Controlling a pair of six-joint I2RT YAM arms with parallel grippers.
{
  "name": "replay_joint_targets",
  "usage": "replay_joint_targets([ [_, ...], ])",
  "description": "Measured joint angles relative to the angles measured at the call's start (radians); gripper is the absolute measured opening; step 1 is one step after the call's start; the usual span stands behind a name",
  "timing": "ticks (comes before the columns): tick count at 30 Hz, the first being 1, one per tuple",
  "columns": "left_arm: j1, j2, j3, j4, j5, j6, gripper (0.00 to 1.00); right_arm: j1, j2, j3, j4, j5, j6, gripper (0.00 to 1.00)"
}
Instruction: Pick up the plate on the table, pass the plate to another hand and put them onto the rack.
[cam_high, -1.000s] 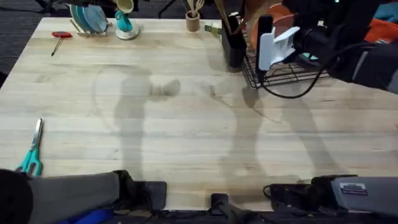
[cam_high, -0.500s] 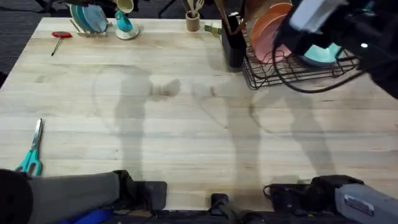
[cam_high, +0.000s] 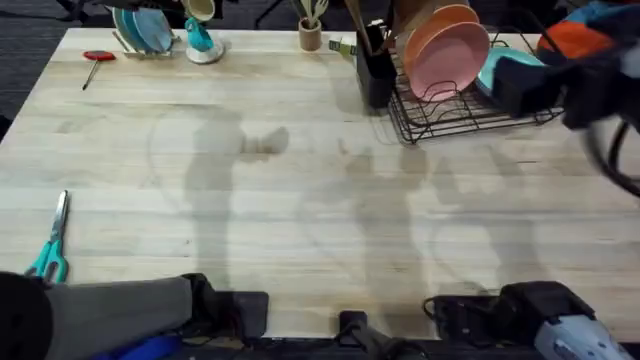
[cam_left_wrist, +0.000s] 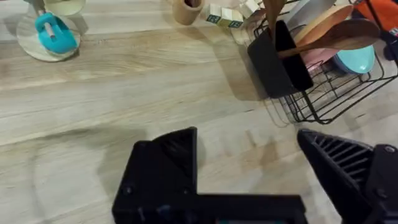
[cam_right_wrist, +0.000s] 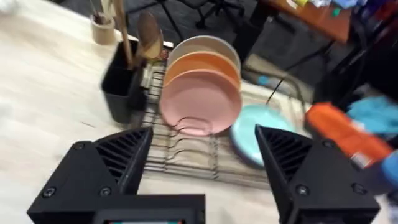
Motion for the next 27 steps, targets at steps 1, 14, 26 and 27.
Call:
replay_joint_targets([
  [1, 0.0, 0.0, 0.0, 0.0, 0.0, 0.0, 0.994, 0.0, -0.033, 0.0, -0.032, 0.0, 0.051, 0.996],
  [14, 0.0, 0.0, 0.0, -0.045, -0.003, 0.001, 0.995, 0.0, -0.194, 0.0, -0.191, 0.0, 0.39, 0.996],
  [26, 0.0, 0.0, 0.0, -0.075, -0.004, 0.048, 0.995, 0.0, -0.194, 0.0, -0.191, 0.0, 0.405, 0.996],
  [27, 0.0, 0.0, 0.0, -0.075, -0.004, 0.049, 0.995, 0.0, -0.194, 0.0, -0.191, 0.0, 0.405, 0.996],
])
